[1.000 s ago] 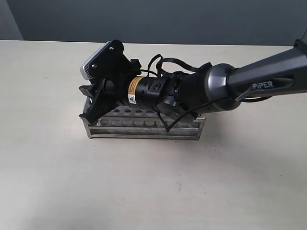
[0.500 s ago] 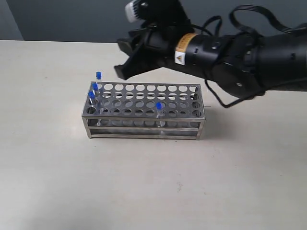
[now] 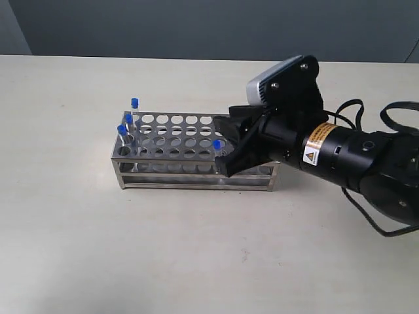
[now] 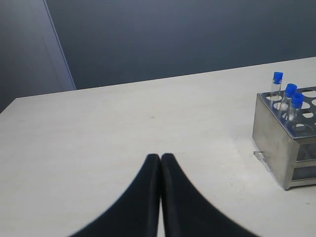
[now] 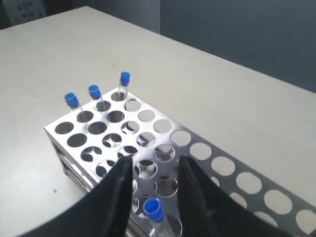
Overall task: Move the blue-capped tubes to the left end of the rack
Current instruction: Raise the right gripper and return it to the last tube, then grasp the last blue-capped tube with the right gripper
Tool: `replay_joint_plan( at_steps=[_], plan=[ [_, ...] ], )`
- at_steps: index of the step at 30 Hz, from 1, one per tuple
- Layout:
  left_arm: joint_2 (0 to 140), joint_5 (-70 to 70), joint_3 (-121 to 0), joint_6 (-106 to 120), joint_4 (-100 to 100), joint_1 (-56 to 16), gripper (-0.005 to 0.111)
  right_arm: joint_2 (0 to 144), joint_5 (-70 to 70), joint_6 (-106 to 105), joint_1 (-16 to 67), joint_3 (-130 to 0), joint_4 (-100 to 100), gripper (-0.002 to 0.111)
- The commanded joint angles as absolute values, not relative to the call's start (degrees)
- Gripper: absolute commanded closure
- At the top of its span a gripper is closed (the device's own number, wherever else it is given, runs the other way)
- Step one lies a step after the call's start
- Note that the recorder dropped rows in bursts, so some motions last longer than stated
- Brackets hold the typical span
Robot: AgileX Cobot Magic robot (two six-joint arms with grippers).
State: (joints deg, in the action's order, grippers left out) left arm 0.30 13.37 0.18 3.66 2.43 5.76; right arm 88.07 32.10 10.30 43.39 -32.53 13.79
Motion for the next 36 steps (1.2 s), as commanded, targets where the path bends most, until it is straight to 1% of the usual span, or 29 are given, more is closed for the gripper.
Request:
replay_joint_plan(
  at_steps=[1, 14, 16, 19, 20, 29, 36],
  plan=[
    [0.0, 13.3, 0.0, 3.6, 2.5, 5.5, 0.106, 90.6, 33.8, 10.6, 43.4, -32.3, 14.3, 0.077],
    [0.0, 13.3, 0.0, 3.6, 2.5, 5.5, 0.106, 96.4, 39.3, 11.1, 43.4, -32.4, 15.1, 0.076],
    [0.0, 13.3, 0.0, 3.6, 2.5, 5.5, 0.106, 96.9, 39.3, 11.1, 43.4, -32.4, 15.1, 0.070],
    [0.0, 13.3, 0.0, 3.6, 2.5, 5.5, 0.106, 96.9, 39.3, 11.1, 43.4, -32.4, 15.0, 0.055],
    [0.0, 13.3, 0.0, 3.6, 2.5, 5.5, 0.106, 96.9, 39.4, 11.1, 43.4, -32.4, 15.0, 0.054],
    [0.0, 13.3, 0.0, 3.6, 2.5, 5.5, 0.106, 97.6, 39.4, 6.7, 43.4, -32.7, 11.2, 0.054],
    [0.0, 13.3, 0.0, 3.6, 2.5, 5.5, 0.106, 103.2, 38.0, 6.6, 43.4, -36.9, 11.5, 0.054]
  ],
)
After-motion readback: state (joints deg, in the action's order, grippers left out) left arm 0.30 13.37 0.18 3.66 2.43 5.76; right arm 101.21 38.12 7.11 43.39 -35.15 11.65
